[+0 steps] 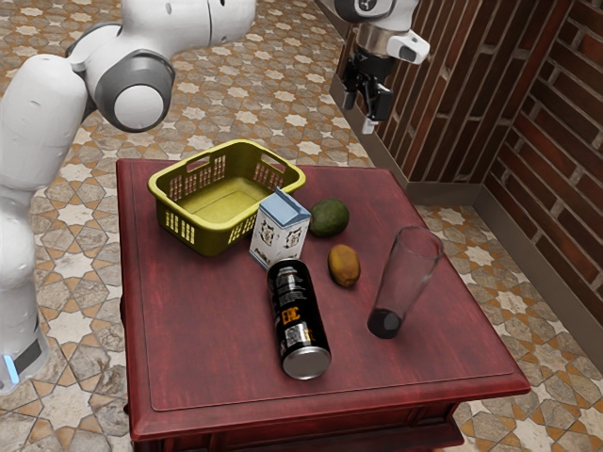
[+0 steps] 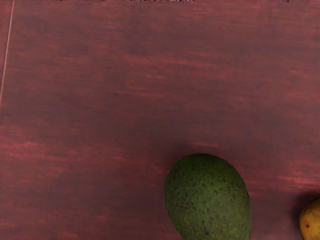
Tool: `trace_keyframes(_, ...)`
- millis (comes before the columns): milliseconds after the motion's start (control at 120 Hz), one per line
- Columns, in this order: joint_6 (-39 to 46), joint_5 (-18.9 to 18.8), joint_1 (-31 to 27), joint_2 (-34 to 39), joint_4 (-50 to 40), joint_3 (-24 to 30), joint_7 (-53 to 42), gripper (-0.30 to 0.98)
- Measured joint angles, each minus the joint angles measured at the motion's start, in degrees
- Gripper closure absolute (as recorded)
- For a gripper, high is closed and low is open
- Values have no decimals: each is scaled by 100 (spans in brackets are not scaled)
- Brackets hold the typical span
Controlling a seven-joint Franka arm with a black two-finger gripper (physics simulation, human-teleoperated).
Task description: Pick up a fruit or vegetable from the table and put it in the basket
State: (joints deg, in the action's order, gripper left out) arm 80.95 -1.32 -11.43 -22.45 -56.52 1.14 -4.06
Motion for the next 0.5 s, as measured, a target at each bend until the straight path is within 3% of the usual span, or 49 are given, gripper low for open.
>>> trace_keyframes(500, 152, 76, 163, -15, -1, 125, 42, 0)
